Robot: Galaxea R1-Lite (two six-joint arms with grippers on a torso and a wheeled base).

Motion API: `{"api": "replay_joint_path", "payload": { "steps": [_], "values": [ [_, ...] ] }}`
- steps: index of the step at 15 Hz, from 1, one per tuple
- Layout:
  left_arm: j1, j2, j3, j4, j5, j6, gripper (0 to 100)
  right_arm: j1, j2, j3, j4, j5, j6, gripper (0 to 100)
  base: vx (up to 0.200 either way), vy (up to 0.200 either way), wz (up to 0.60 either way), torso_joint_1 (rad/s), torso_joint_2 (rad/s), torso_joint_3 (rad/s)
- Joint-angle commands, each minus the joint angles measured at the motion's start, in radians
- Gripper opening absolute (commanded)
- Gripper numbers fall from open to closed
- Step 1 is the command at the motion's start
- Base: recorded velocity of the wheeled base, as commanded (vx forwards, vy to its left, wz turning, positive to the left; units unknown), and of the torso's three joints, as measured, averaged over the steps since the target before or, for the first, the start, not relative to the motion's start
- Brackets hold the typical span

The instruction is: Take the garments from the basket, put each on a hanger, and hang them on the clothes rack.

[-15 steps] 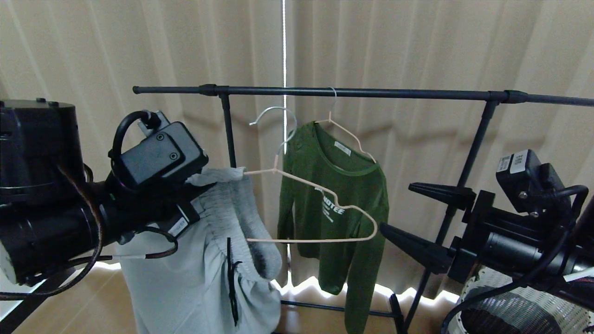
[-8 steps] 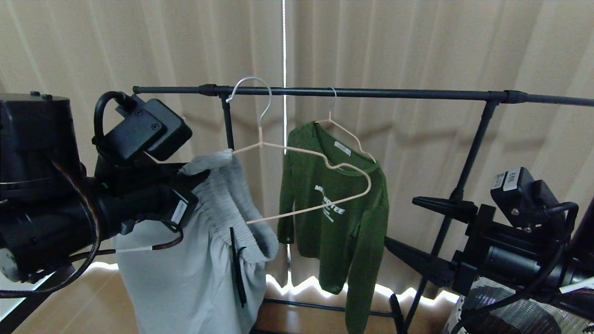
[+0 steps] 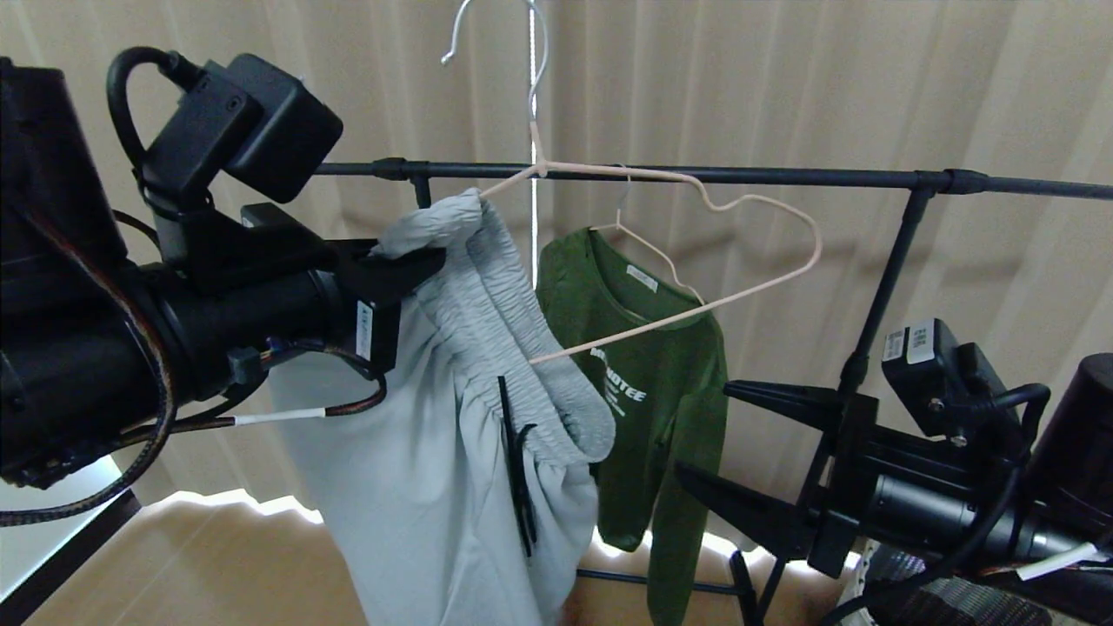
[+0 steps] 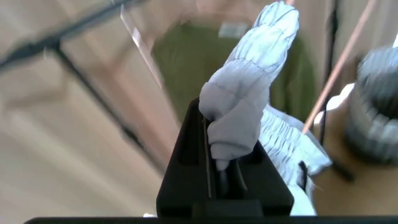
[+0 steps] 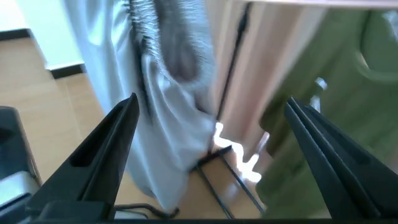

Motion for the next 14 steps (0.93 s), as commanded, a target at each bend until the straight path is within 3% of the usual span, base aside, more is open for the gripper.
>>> {"api": "replay_joint_path", "payload": {
  "steps": [1, 6, 12, 14],
  "values": [
    [-0.03, 0.001, -0.012, -0.013, -0.003, -0.001, 0, 0.008, 0.073, -0.008, -0.047, 0.0, -0.001, 100, 0.0, 0.0, 0.0, 0.0, 0.0, 0.0],
    [-0.071, 0.0, -0.012, -0.065, -0.06, 0.001, 0, 0.011, 0.156, -0.028, -0.133, -0.001, -0.003, 100, 0.0, 0.0, 0.0, 0.0, 0.0, 0.0],
    [-0.096, -0.011, -0.012, -0.073, -0.063, 0.01, 0, 0.009, 0.171, -0.022, -0.133, -0.003, 0.0, 100, 0.0, 0.0, 0.0, 0.0, 0.0, 0.0],
    [-0.105, -0.013, -0.008, -0.116, -0.1, 0.007, 0, 0.009, 0.183, -0.02, -0.134, -0.004, 0.0, 100, 0.0, 0.0, 0.0, 0.0, 0.0, 0.0]
  ]
}}
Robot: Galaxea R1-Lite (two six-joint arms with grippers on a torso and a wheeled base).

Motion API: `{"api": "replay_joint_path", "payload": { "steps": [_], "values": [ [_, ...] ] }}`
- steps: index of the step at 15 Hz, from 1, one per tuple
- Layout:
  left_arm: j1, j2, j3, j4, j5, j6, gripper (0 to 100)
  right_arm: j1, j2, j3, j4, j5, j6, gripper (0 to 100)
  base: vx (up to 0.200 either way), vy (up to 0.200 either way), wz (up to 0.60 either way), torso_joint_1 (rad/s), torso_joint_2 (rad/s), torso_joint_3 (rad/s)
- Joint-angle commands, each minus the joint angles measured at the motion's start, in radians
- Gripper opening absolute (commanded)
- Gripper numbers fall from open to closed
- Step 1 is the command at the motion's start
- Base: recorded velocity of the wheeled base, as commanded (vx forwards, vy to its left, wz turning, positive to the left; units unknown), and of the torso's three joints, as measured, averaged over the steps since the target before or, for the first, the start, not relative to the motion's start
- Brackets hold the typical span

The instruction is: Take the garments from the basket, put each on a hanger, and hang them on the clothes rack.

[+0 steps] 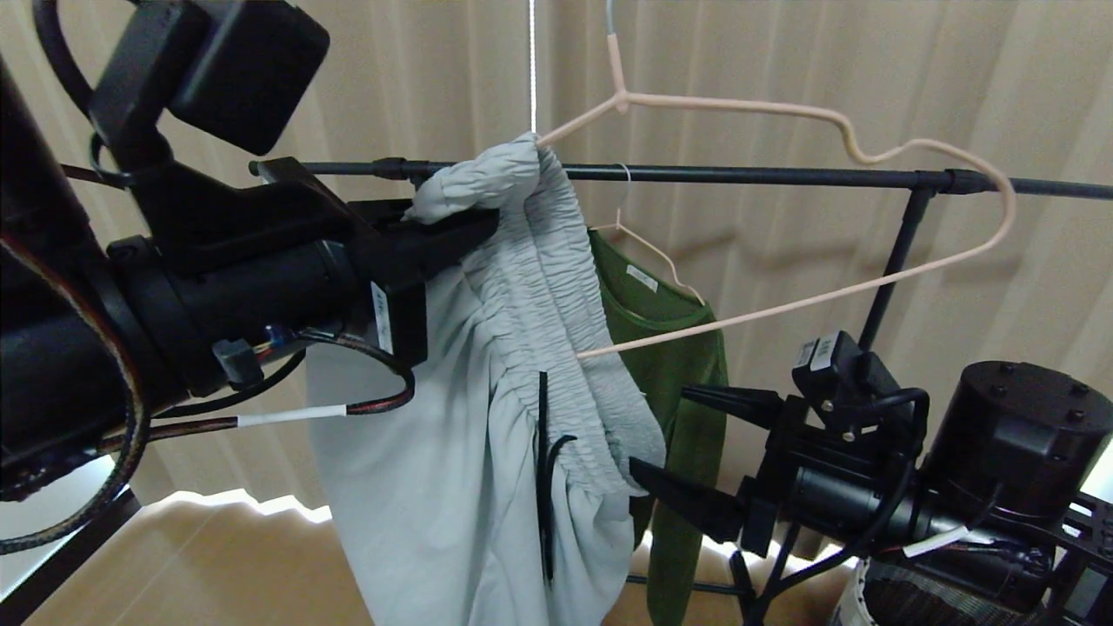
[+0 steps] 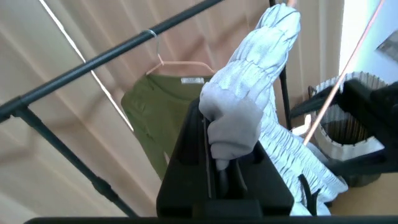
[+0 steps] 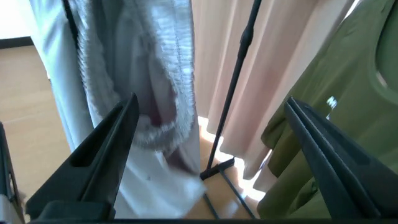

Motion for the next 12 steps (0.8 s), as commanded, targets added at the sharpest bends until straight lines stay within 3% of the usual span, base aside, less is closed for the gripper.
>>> {"api": "replay_joint_path", "payload": {
  "steps": [1, 4, 5, 8, 12],
  "values": [
    [-0.008, -0.007, 0.004, -0.013, -0.023, -0.001, 0, 0.0, 0.012, 0.002, -0.001, 0.0, 0.0, 100, 0.0, 0.0, 0.0, 0.0, 0.0, 0.0],
    [-0.007, -0.008, -0.002, -0.013, -0.033, 0.0, 0, 0.0, 0.005, 0.013, -0.001, -0.009, 0.0, 100, 0.0, 0.0, 0.0, 0.0, 0.0, 0.0],
    [-0.007, -0.008, -0.002, -0.013, -0.033, -0.001, 0, 0.0, 0.002, 0.019, -0.001, -0.017, 0.0, 0, 0.0, 0.0, 0.0, 0.0, 0.0, 0.0],
    [0.021, -0.004, 0.006, -0.013, -0.032, 0.003, 0, -0.033, -0.02, 0.045, -0.041, -0.065, -0.003, 0, 0.0, 0.0, 0.0, 0.0, 0.0, 0.0],
    [0.036, -0.007, 0.009, -0.013, -0.029, 0.011, 0, -0.104, -0.069, 0.075, -0.049, -0.069, -0.005, 0, 0.0, 0.0, 0.0, 0.0, 0.0, 0.0]
  ]
}}
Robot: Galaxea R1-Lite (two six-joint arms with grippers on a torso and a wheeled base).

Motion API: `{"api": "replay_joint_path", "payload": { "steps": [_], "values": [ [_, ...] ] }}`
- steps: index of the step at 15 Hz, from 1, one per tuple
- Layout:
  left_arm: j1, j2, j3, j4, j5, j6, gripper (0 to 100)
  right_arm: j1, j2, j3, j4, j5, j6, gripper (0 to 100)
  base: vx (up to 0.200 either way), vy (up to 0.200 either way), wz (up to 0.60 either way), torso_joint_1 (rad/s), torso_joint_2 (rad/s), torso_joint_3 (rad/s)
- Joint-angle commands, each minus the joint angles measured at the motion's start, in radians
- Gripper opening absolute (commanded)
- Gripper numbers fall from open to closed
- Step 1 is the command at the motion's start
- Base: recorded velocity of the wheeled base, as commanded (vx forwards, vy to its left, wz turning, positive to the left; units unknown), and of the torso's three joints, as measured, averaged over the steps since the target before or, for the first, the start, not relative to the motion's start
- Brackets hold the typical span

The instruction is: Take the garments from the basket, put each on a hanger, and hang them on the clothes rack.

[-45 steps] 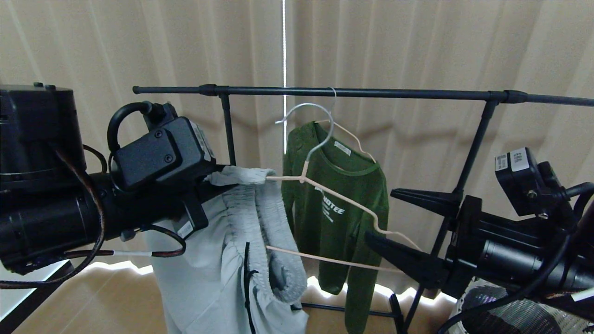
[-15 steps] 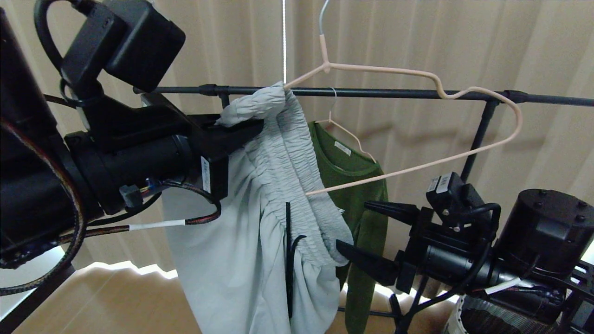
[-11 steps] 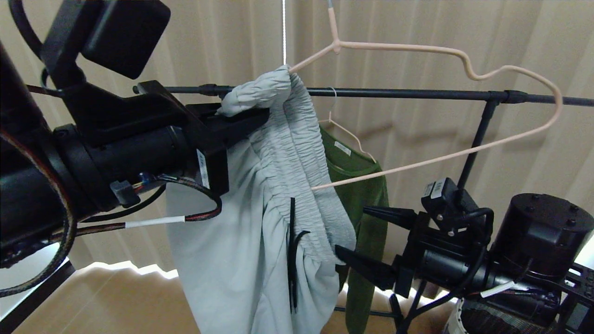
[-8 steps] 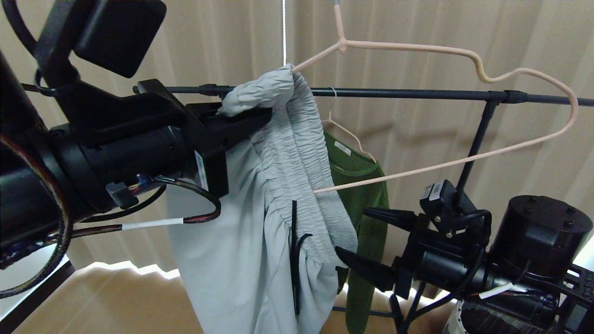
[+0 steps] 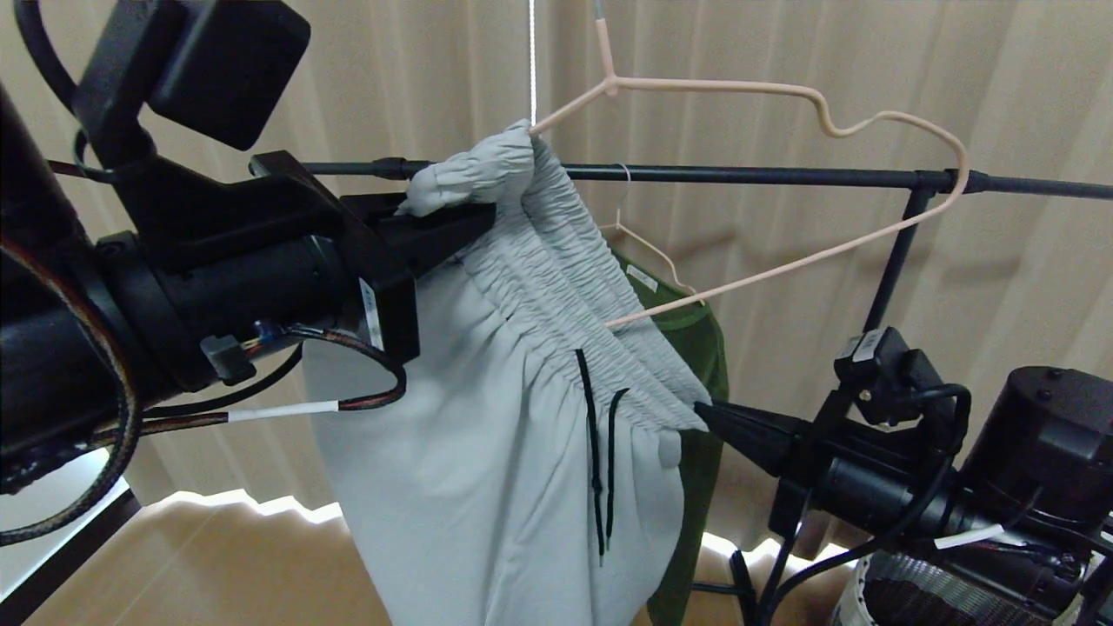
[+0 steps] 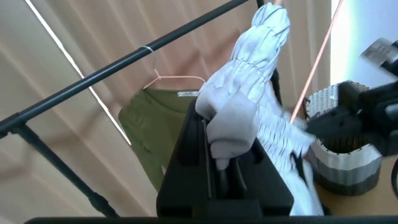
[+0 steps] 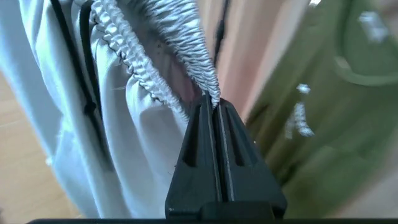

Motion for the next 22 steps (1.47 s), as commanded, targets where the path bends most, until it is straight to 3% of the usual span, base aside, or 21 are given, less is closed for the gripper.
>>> {"api": "replay_joint_path", "payload": {
  "steps": [1, 5, 9, 12, 15, 17, 19, 22],
  "values": [
    [0.032, -0.004, 0.007, -0.001, 0.002, 0.014, 0, -0.053, -0.042, 0.017, 0.002, 0.001, -0.001, 0, 0.0, 0.0, 0.0, 0.0, 0.0, 0.0],
    [0.089, -0.031, 0.098, -0.001, -0.003, 0.12, 0, -0.165, -0.069, 0.014, 0.007, 0.001, -0.004, 0, 0.0, 0.0, 0.0, 0.0, 0.0, 0.0],
    [0.133, -0.042, 0.203, -0.001, -0.003, 0.232, 0, -0.214, -0.089, 0.007, 0.011, 0.002, -0.004, 0, 0.0, 0.0, 0.0, 0.0, 0.0, 0.0],
    [0.17, -0.048, 0.271, -0.001, -0.001, 0.258, 0, -0.245, -0.088, 0.007, 0.011, 0.004, -0.005, 0, 0.0, 0.0, 0.0, 0.0, 0.0, 0.0],
    [0.199, -0.047, 0.295, -0.001, -0.001, 0.289, 0, -0.245, -0.085, 0.005, 0.011, 0.004, -0.005, 0, 0.0, 0.0, 0.0, 0.0, 0.0, 0.0],
    [0.248, -0.04, 0.334, 0.001, 0.002, 0.393, 0, -0.243, -0.108, 0.005, 0.028, 0.008, -0.007, 0, 0.0, 0.0, 0.0, 0.0, 0.0, 0.0],
    [0.251, -0.033, 0.348, 0.005, 0.019, 0.398, 0, -0.213, -0.155, -0.01, 0.111, 0.021, -0.025, 0, 0.0, 0.0, 0.0, 0.0, 0.0, 0.0],
    [0.244, 0.003, 0.335, 0.001, 0.08, 0.382, 0, -0.095, -0.203, -0.036, 0.254, 0.031, -0.033, 0, 0.0, 0.0, 0.0, 0.0, 0.0, 0.0]
  ]
}}
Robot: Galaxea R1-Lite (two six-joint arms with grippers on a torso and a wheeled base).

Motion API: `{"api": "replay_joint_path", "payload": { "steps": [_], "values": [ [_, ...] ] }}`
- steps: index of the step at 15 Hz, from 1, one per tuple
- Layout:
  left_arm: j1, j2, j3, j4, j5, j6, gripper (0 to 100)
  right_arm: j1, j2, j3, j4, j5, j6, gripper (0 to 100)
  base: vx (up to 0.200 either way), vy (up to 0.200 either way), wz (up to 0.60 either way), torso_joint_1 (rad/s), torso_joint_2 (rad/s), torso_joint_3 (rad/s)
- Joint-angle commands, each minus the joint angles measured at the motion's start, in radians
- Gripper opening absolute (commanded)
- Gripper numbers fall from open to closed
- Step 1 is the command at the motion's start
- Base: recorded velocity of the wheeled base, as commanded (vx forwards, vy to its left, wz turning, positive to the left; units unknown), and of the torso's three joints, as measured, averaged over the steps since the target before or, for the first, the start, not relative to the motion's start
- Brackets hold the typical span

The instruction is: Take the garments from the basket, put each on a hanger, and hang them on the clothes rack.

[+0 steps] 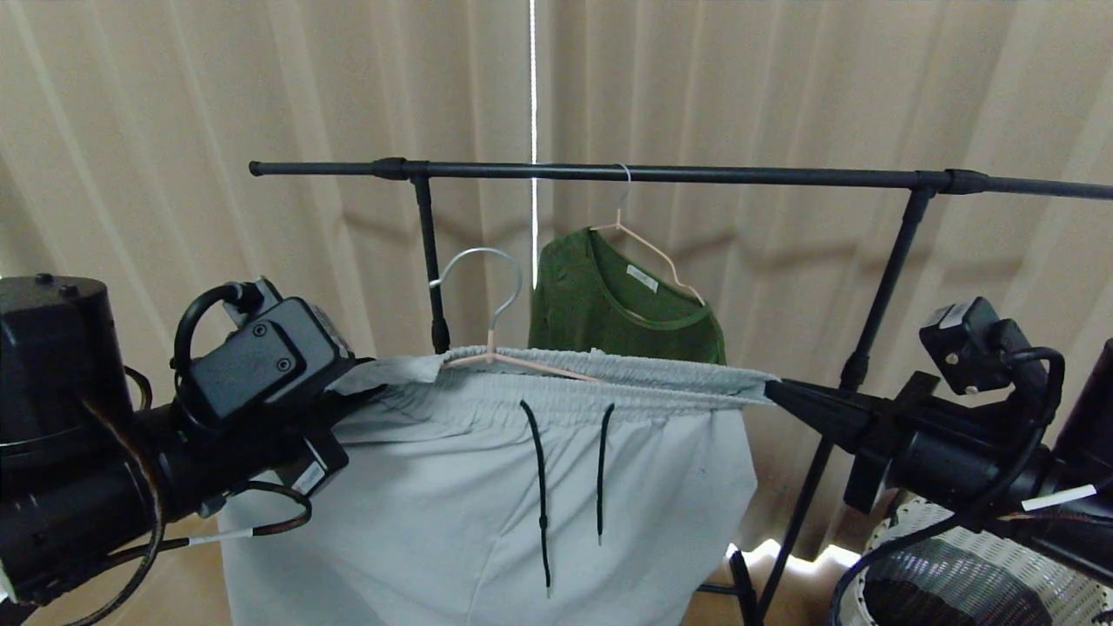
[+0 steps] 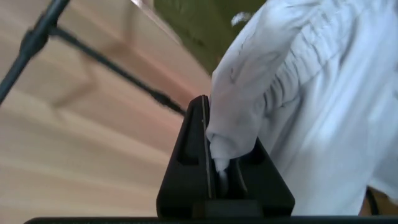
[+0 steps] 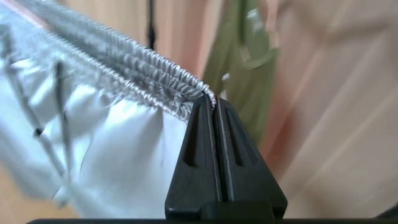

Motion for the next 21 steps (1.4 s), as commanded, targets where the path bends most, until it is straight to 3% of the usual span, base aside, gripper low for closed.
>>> {"api": "replay_joint_path", "payload": {
  "steps": [1, 3, 6, 10, 11, 18, 21],
  "values": [
    [-0.006, 0.026, -0.01, -0.005, 0.018, -0.017, 0, 0.074, -0.042, -0.019, 0.04, 0.004, -0.003, 0, 0.0, 0.0, 0.0, 0.0, 0.0, 0.0],
    [-0.061, 0.032, -0.032, -0.005, 0.082, -0.131, 0, 0.139, -0.043, -0.039, 0.057, 0.004, -0.005, 0, 0.0, 0.0, 0.0, 0.0, 0.0, 0.0],
    [-0.142, 0.044, -0.044, -0.005, 0.17, -0.238, 0, 0.18, -0.031, -0.053, 0.059, 0.004, -0.009, 0, 0.0, 0.0, 0.0, 0.0, 0.0, 0.0],
    [-0.138, 0.046, -0.036, -0.005, 0.171, -0.252, 0, 0.214, -0.016, -0.054, 0.059, 0.006, -0.069, 0, 0.0, 0.0, 0.0, 0.0, 0.0, 0.0],
    [-0.138, 0.046, -0.035, -0.005, 0.171, -0.252, 0, 0.231, -0.019, -0.04, 0.059, 0.006, -0.069, 100, 0.0, 0.0, 0.0, 0.0, 0.0, 0.0],
    [-0.144, 0.044, -0.027, -0.006, 0.167, -0.287, 0, 0.234, -0.01, -0.096, 0.059, 0.003, -0.161, 100, 0.0, 0.0, 0.0, 0.0, 0.0, 0.0],
    [-0.202, 0.05, -0.026, -0.057, 0.167, -0.303, 0, 0.234, 0.052, -0.194, 0.094, -0.002, -0.218, 100, 0.0, 0.0, 0.0, 0.0, 0.0, 0.0]
  ]
}}
